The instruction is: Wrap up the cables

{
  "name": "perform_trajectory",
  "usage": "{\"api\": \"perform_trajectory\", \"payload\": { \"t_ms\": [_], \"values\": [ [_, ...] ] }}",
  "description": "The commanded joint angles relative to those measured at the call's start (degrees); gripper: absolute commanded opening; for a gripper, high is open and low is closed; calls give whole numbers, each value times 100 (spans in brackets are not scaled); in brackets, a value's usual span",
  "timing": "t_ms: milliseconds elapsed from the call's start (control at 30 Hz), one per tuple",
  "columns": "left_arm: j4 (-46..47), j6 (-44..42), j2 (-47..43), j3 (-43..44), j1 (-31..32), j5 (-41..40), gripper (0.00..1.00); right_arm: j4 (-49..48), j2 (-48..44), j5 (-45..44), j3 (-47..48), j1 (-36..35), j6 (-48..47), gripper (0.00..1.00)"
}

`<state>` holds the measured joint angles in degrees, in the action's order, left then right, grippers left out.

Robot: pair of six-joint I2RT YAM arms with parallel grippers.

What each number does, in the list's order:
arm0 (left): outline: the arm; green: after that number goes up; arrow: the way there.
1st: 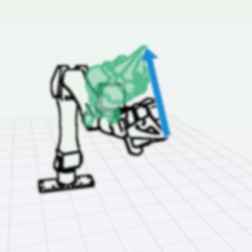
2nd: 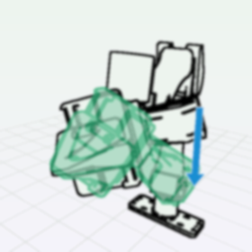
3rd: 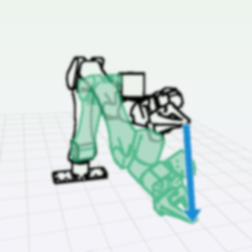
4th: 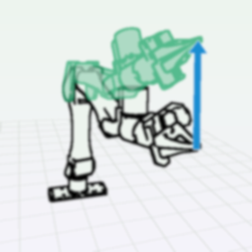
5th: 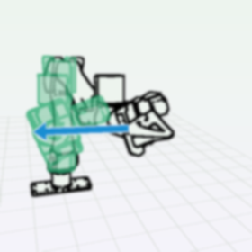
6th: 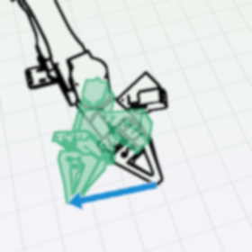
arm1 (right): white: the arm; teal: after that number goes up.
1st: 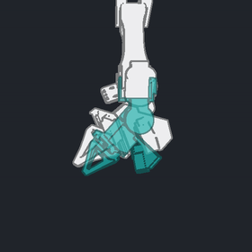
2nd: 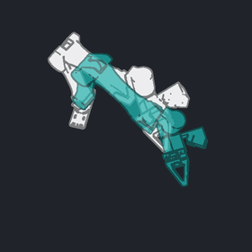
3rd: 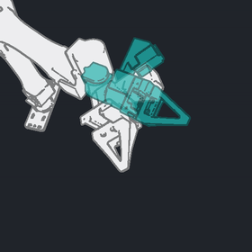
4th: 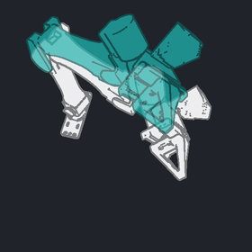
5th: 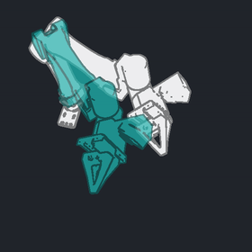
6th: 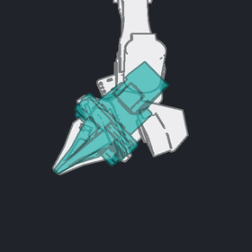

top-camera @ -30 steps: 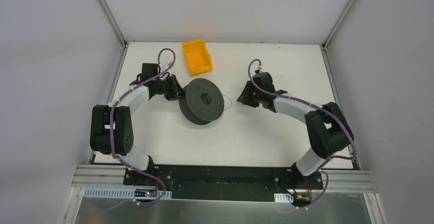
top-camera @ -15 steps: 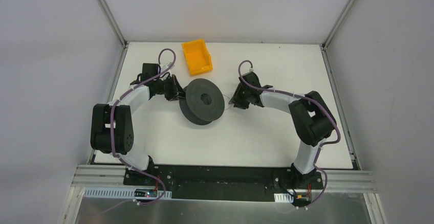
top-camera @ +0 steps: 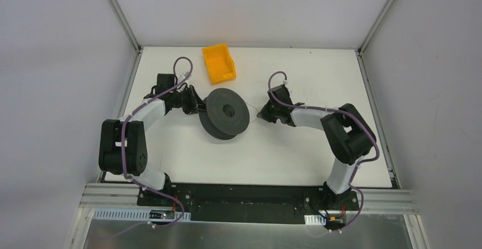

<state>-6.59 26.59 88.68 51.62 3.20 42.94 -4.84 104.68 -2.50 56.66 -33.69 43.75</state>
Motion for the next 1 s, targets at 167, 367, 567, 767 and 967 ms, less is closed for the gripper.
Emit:
{"api": "perform_trajectory", "payload": {
  "t_ms": [167,367,567,767,967],
  "values": [
    [1382,1184,-320,-872,-81,-376,0,-1920,-889,861,-1531,-147,1200,0],
    [2108,1782,-291,-1200,-76,-454,0,-2502,-955,815,-1735,-386,1857,0],
    [2662,2161,-321,-1541,-61,-626,0,-3260,-886,630,-1859,-713,2505,0],
    [3482,2839,-346,-1923,-5,-818,0,-3506,-765,-38,-1915,-956,3118,0],
    [3841,3157,-554,-2228,278,-1394,0,-3619,-682,-585,-1745,-1219,3608,0]
  ]
}}
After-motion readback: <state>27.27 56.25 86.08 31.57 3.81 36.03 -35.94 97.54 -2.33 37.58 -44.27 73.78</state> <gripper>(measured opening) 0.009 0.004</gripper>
